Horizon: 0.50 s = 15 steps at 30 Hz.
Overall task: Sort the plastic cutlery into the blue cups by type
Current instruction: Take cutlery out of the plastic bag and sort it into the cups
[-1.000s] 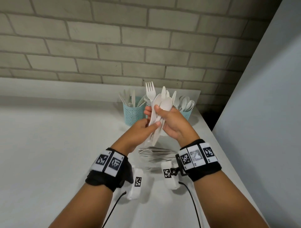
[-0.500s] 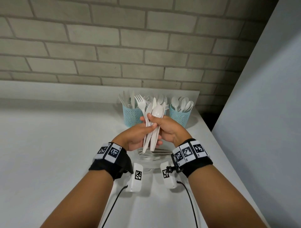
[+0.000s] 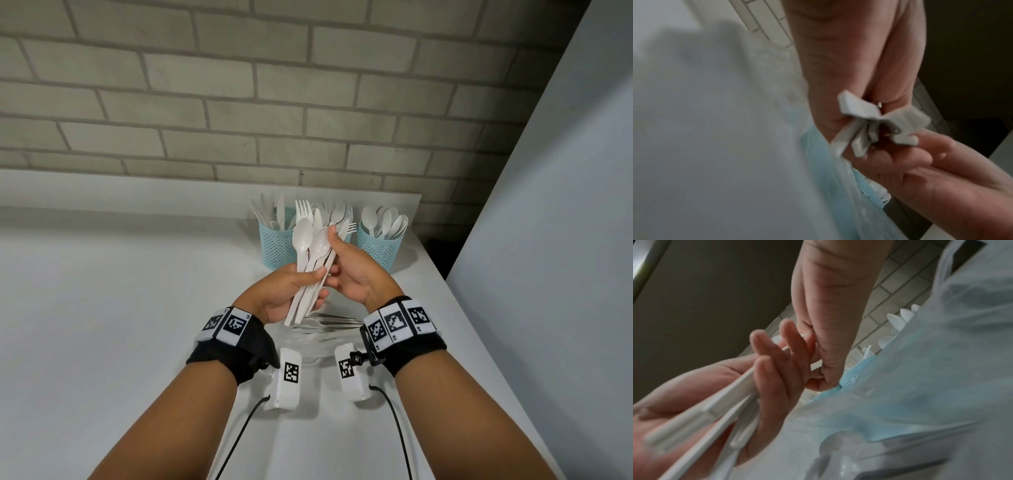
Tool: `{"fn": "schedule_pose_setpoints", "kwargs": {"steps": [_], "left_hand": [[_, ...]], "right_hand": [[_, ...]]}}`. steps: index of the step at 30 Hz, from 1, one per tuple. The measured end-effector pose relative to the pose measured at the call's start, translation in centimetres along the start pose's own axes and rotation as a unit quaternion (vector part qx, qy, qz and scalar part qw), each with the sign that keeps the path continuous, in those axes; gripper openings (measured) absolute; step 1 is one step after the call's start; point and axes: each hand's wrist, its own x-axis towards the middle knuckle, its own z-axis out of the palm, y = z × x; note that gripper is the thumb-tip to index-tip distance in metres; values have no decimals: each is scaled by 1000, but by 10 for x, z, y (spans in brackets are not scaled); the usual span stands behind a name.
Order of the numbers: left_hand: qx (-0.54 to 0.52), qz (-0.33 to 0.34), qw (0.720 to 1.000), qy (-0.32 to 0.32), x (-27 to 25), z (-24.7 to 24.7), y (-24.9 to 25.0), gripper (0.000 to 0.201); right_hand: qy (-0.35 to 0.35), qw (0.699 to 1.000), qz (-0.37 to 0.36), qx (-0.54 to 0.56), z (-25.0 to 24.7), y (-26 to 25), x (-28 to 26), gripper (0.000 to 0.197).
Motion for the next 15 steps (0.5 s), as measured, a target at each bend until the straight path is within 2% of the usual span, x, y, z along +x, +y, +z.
{"fn": "schedule_pose_setpoints", "kwargs": {"steps": [3,8,15], "left_hand": [[-25,4,1000,12,-2,-1,1,22],[-25,0,999,28,-2,-3,-2,24],[1,-19,999,48,-2,-2,-5,25]], "right_hand": [[1,999,-19,34,-1,1,2,44],[26,998,-33,51,-2,4,3,19],[45,996,-61,43,1,4,5,19]]}}
